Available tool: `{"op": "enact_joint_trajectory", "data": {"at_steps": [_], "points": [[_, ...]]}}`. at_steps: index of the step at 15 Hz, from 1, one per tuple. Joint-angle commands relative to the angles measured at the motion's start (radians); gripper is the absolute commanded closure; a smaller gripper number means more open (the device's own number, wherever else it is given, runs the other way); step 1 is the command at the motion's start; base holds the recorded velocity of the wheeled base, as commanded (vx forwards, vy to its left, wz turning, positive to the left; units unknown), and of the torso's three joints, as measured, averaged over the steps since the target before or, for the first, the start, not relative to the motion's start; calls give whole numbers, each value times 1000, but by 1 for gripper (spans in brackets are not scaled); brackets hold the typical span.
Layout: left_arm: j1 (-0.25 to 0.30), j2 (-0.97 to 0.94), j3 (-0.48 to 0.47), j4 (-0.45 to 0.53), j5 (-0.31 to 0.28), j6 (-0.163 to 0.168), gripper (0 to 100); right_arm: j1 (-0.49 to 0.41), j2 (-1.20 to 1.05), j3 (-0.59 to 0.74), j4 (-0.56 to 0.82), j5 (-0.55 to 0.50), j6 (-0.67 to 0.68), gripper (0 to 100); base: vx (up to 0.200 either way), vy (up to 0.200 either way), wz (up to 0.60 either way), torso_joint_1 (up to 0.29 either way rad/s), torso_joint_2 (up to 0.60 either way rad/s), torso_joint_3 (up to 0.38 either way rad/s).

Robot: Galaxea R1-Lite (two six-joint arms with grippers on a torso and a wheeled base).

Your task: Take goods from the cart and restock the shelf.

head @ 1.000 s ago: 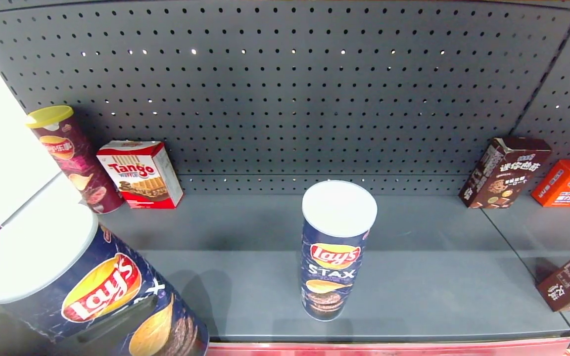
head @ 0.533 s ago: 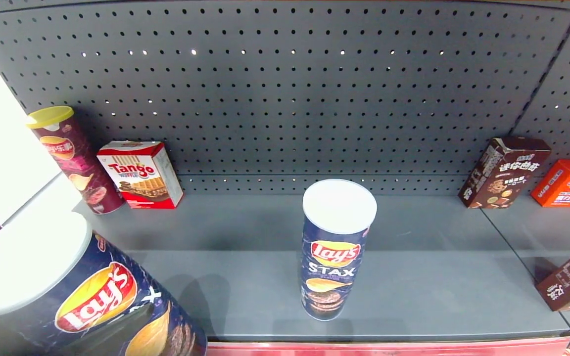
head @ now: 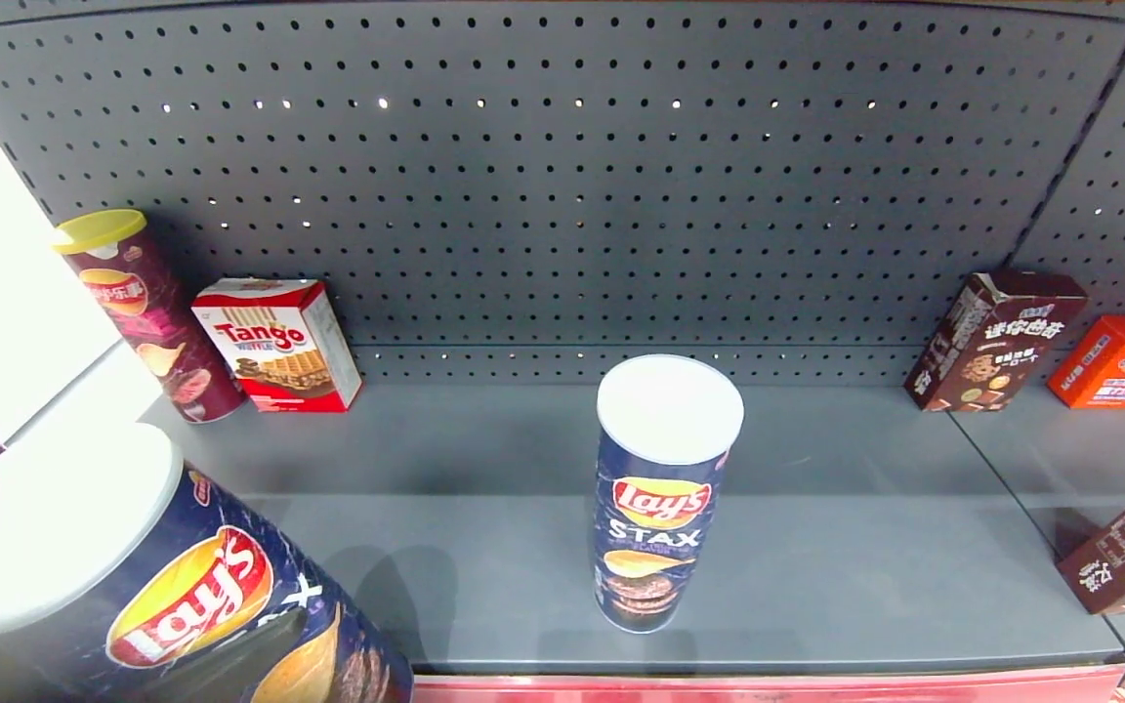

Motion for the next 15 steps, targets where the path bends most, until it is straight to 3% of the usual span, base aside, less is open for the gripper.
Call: {"op": "enact_joint_trajectory", "data": {"at_steps": [1,11,13,15], "points": [[0,1,0,1,0,0,100,-44,26,1,-1,-2,1,0,0,0,0,0,0,0],[0,45,-16,-1,-4,-9,100,-77,33,1,-1,4,4,0,0,0,0,0,0,0],[0,110,-89,1,-6,-68,100,-77,33,1,-1,4,4,0,0,0,0,0,0,0],[11,180,-158,1,-4,-71,100,-77,33,1,-1,4,4,0,0,0,0,0,0,0]]}}
